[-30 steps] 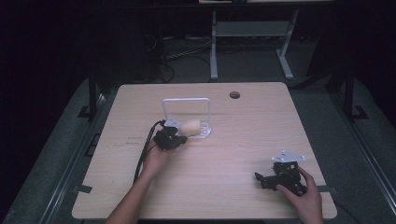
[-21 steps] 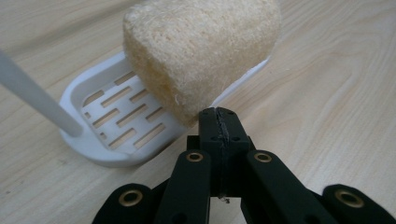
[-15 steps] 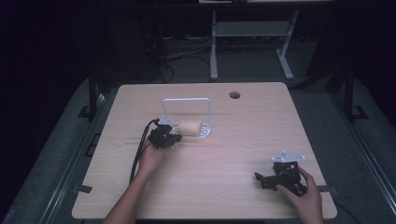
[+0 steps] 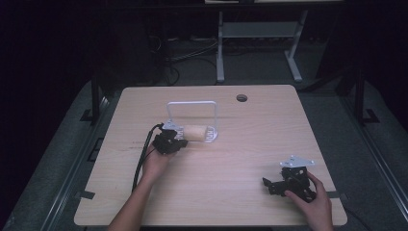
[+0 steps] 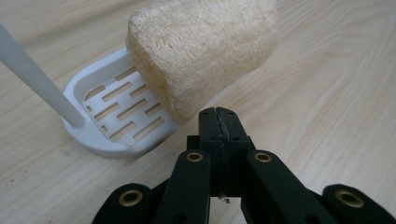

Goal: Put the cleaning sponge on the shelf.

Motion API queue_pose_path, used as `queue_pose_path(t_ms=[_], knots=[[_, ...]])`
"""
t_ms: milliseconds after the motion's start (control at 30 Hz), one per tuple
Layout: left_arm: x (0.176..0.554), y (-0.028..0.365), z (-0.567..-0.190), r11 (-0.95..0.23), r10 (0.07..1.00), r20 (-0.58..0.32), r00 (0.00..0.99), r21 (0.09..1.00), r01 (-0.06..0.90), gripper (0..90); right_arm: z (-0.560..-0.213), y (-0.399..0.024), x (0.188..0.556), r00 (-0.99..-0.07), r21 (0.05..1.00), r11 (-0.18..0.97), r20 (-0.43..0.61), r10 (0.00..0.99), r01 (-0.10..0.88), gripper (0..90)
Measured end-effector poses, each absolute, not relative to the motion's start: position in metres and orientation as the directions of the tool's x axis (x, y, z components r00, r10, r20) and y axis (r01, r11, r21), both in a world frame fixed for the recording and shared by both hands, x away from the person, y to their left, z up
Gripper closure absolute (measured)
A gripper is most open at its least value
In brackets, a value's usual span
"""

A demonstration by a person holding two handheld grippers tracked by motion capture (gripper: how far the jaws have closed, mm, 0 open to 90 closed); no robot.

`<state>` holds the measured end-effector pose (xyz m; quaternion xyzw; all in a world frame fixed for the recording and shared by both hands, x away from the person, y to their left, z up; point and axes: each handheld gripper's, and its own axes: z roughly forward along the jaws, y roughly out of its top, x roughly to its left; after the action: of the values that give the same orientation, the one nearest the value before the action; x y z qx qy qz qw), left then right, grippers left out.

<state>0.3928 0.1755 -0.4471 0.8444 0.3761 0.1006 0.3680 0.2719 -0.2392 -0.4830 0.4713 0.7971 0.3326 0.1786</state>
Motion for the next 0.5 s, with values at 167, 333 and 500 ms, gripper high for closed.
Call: queue_pose_path(t_ms=[167, 333, 500], knots=[[0.387, 0.181, -0.445, -0.444, 0.713, -0.106, 0.693, 0.697, 0.563, 89.7, -0.483, -0.239, 0.272, -0.492, 0.699, 0.335, 0.028, 0.870, 0.632, 0.7], [0.380, 0.187, -0.439, -0.446, 0.711, -0.100, 0.696, 0.702, 0.556, 87.3, -0.483, -0.239, 0.272, -0.492, 0.699, 0.335, 0.029, 0.870, 0.632, 0.7], [0.372, 0.192, -0.434, -0.447, 0.708, -0.095, 0.699, 0.706, 0.549, 81.0, -0.483, -0.239, 0.272, -0.492, 0.699, 0.335, 0.028, 0.870, 0.632, 0.7]])
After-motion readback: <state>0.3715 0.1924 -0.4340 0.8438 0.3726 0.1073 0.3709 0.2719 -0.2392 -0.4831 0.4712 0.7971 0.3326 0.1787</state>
